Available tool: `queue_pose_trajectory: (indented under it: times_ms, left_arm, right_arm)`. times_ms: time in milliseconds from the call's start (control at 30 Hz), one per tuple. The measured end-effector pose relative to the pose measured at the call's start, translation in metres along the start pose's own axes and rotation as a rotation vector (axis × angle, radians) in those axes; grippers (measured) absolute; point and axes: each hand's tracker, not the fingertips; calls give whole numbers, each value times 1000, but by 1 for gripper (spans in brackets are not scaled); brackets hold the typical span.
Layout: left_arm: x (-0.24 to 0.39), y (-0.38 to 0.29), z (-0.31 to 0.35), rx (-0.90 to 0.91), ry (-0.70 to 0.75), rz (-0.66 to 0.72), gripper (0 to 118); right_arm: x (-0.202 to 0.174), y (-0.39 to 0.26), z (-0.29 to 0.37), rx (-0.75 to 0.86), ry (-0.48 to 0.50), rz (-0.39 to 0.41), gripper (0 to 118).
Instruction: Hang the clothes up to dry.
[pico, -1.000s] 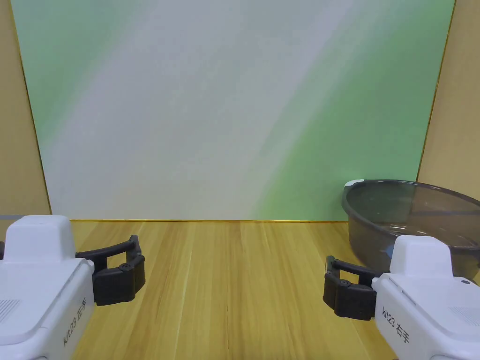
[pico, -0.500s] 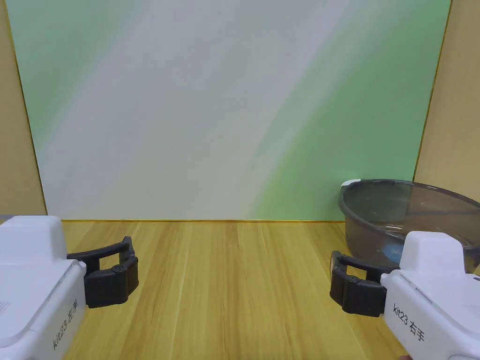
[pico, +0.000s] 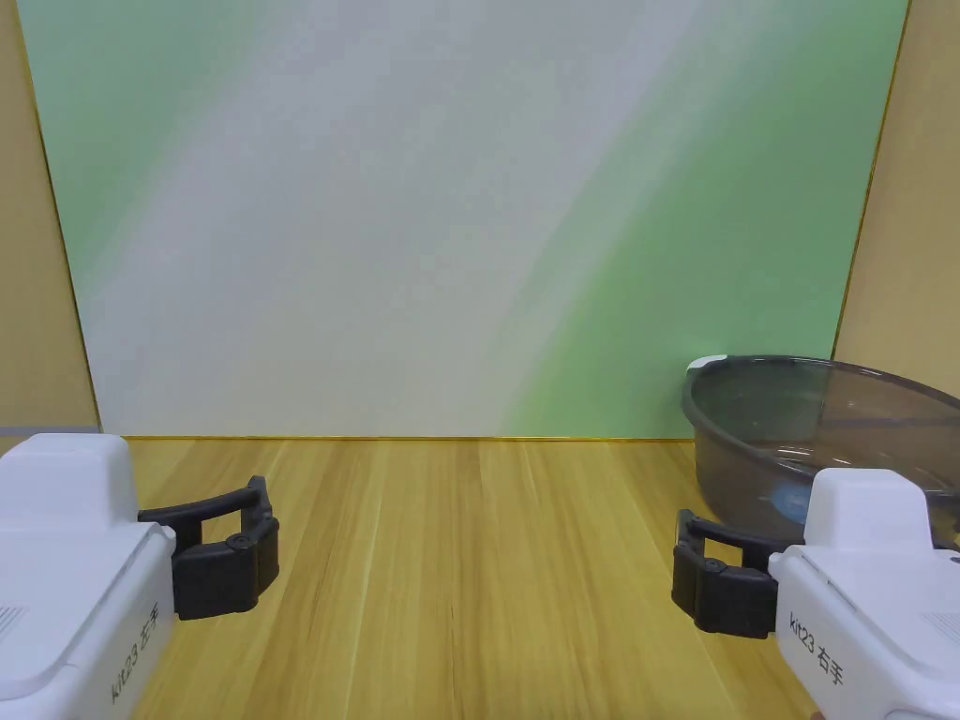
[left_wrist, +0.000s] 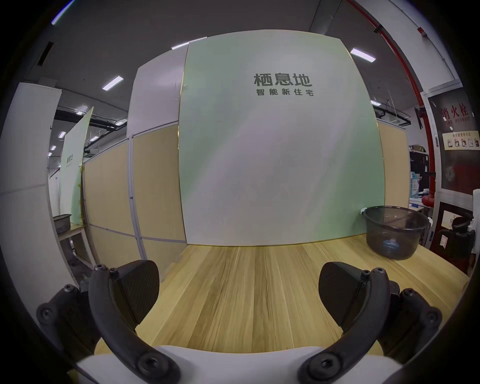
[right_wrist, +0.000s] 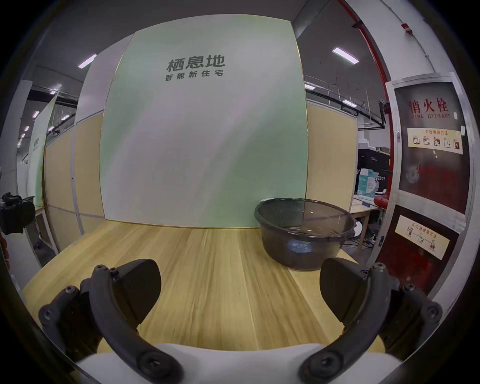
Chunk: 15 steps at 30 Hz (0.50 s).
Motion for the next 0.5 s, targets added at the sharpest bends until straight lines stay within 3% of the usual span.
queue_pose_trajectory:
  times_ms: [500]
  left_arm:
    - [6, -3, -1, -21, -13, -22, 118]
  right_arm:
    - [3, 2, -8, -7, -20, 34, 118]
